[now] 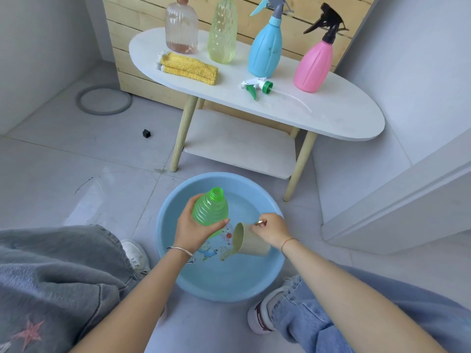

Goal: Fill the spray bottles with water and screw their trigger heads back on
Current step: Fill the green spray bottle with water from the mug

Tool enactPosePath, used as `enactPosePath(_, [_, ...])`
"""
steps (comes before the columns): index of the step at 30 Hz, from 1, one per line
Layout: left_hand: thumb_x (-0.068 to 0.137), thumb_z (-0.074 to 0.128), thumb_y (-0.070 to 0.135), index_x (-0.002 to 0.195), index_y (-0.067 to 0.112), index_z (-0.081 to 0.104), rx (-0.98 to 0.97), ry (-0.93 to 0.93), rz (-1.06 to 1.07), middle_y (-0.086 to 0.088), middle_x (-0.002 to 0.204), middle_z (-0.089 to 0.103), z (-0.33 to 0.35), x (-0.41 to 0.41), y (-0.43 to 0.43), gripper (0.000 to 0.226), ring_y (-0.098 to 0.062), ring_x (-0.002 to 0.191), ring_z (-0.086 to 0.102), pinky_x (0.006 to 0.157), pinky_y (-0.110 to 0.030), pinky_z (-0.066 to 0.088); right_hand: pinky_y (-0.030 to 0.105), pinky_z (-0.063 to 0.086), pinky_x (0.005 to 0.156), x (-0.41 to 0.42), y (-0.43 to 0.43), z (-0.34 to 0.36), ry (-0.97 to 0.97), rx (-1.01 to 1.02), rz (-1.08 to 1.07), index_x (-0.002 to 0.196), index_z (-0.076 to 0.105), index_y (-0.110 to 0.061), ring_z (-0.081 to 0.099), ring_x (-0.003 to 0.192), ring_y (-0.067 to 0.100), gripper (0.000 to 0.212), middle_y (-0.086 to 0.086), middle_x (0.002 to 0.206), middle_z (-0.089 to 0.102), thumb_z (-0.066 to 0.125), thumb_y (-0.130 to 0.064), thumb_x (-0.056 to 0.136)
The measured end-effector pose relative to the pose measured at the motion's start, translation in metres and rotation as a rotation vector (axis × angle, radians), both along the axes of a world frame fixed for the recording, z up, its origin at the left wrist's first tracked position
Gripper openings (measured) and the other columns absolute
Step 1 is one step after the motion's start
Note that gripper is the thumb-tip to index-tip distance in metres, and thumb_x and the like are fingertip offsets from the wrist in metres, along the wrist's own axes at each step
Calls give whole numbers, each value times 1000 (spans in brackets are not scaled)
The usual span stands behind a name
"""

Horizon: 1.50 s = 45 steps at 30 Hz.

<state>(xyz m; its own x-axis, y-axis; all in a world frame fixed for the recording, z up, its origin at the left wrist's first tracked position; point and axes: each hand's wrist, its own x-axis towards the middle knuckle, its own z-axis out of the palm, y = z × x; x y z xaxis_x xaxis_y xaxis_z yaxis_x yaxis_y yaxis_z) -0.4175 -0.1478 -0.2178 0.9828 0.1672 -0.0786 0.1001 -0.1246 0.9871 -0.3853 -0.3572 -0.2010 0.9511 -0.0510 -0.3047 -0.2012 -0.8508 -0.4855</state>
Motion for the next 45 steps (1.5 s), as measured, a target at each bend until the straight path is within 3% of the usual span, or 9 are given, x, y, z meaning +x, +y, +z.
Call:
enactPosePath(9, [57,92,19,108,34,53,1,25,46,14,102,66,-8,6,10,66,11,89,61,76,-4,45,30,25,62,-24,11,-60,24,-175,39,53,30,-17,42,67,24,38,-2,58,36,60,-23,77])
enactPosePath(16, [57,92,21,115,27,54,-6,40,57,16,104,65,-10,8,12,70,7,92,62,78,-6,46,30,27,63,-25,14,-68,27,-147,51,54,31,-19,41,68,22,38,-3,60,36,60,-23,79])
enactPosePath(20, [58,92,17,113,28,54,-13,29,62,16,101,65,-6,7,11,67,10,88,61,75,-5,45,32,29,60,-19,10,-59,25,-20,-35,54,32,-17,38,63,22,36,2,61,39,62,-18,75])
enactPosePath(25, [59,92,17,115,25,56,-38,22,69,14,102,66,1,4,10,67,10,88,61,74,-4,45,26,23,51,0,-8,-10,13,263,-175,56,36,-17,28,58,16,37,3,59,33,69,-15,74])
enactPosePath(31, [59,92,19,116,26,55,-58,-11,58,14,103,66,16,4,4,68,9,89,62,75,-4,46,11,34,49,18,-17,93,-161,566,-234,57,36,-14,43,47,1,42,1,56,39,70,-6,80])
enactPosePath(36, [59,92,19,113,29,56,-68,-44,13,13,102,67,30,1,-5,66,6,91,62,75,-7,47,21,31,62,22,-21,158,-306,591,-171,67,48,-2,41,67,14,32,8,68,39,73,-15,79])
enactPosePath(39, [58,92,21,109,32,56,-54,-71,-24,14,100,67,38,1,-11,64,6,91,61,76,-7,46,21,36,65,15,-19,183,-386,624,-145,65,47,-5,47,70,15,31,9,69,43,73,-13,79])
enactPosePath(42, [57,93,22,111,30,56,-41,-91,-62,14,101,66,43,0,-15,65,5,93,61,77,-6,44,11,40,60,3,-16,196,-453,631,-136,58,40,-14,52,65,10,39,5,63,48,72,-9,79])
enactPosePath(45, [57,93,22,113,28,55,-26,-89,-84,14,104,65,43,-3,-19,68,7,94,60,77,-4,43,11,36,53,-5,-12,203,-493,603,-100,56,37,-14,45,50,2,42,-12,46,42,72,-6,78])
